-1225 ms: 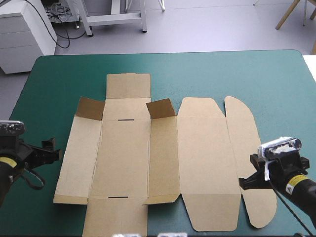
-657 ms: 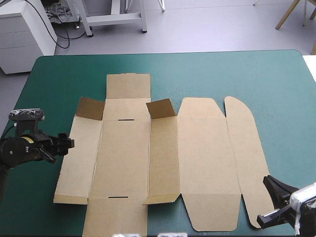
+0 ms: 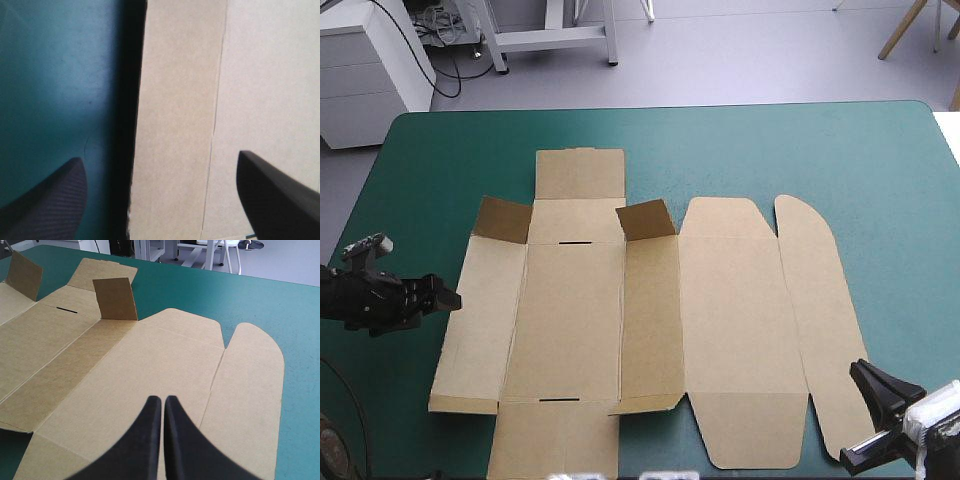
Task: Fold the box
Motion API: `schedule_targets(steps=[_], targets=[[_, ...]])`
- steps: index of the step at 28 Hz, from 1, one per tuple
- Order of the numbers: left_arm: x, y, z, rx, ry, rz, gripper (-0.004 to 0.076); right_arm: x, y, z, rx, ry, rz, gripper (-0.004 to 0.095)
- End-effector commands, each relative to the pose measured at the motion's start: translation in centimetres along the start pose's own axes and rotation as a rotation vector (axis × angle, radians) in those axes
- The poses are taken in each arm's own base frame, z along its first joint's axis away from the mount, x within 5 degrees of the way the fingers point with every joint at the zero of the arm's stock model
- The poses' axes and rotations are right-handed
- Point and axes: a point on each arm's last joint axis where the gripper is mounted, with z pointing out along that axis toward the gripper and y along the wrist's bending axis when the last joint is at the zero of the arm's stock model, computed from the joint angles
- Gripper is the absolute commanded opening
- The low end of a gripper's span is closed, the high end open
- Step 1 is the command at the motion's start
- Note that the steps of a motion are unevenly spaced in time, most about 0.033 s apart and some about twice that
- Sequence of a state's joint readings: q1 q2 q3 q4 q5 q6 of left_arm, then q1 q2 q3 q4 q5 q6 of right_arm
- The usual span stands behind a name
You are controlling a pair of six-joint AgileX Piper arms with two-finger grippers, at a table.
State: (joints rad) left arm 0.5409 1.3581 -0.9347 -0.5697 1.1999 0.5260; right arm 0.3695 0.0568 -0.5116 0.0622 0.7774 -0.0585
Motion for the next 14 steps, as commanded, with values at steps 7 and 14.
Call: schedule_targets(steps=[7, 14], targets=[[0.2, -1.6, 0.7, 0.046, 0.018, 0.047, 0.058, -1.3, 0.1, -0.1, -0.002, -0.095, -0.018, 0.0], [0.3, -2.6, 1.9, 0.035, 0.077, 0.107, 0.058, -1.3, 0.1, -0.1, -0.004, -0.095, -0.021, 0.0]])
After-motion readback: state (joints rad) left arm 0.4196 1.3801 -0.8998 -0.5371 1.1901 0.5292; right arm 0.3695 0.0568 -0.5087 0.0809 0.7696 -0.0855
